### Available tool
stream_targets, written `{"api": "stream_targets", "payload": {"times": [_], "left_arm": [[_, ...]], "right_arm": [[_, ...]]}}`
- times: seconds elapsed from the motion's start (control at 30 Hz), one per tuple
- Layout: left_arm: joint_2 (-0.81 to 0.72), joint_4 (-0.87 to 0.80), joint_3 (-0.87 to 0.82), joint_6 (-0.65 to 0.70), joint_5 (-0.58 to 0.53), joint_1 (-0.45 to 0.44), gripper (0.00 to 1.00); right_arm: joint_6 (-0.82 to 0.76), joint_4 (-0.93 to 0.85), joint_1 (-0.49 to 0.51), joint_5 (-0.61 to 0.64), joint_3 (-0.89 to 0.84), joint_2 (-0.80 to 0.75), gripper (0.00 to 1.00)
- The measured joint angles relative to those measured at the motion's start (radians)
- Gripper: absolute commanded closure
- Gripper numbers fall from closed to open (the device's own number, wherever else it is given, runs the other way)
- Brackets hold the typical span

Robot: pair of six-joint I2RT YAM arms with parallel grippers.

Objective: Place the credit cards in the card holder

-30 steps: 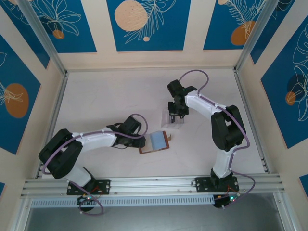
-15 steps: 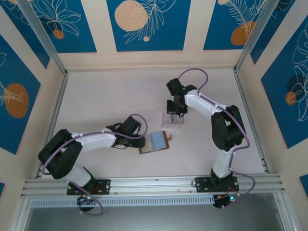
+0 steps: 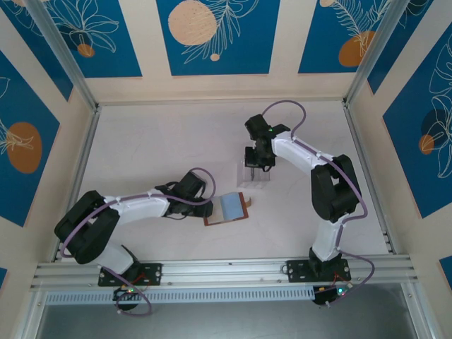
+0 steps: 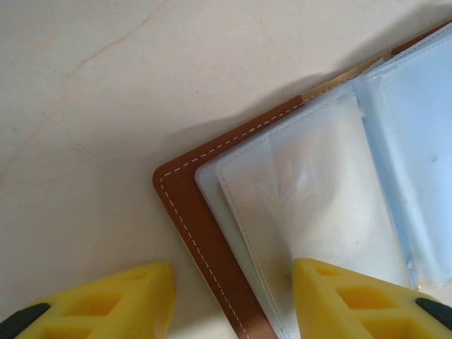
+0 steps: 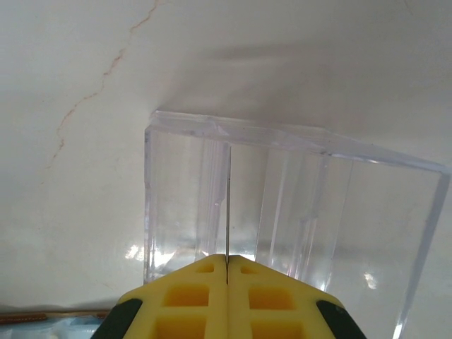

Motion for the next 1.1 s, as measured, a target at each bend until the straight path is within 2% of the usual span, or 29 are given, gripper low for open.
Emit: {"api": "stream_targets", "payload": {"times": [0.37,0.5,0.67,0.87,1.1], "left_arm": [[-0.007,0.004,-0.005,0.000,0.000,0.000,0.52],[-0.007,0.004,-0.006,0.000,0.000,0.000,0.52],[-0.008,0.004,-0.006,0.000,0.000,0.000,0.55],[-0.009,0.004,-0.007,0.001,0.000,0.000,0.57],[-0.009,0.004,-0.007,0.002,0.000,0.000,0.58]], "right_arm": [[-0.004,-0.015,-0.025,-0.015,-0.007,-0.233,1.00],[-0.003,0.017,-0.029,-0.073,-0.064,-0.276,1.00],[0.009,0.143,-0.011,-0.230,-0.249,-0.367,1.00],[0.045,0.378,0.094,-0.379,-0.444,-0.413,1.00],[0.106,0.636,0.145,-0.451,-0.586,-0.401,1.00]]}}
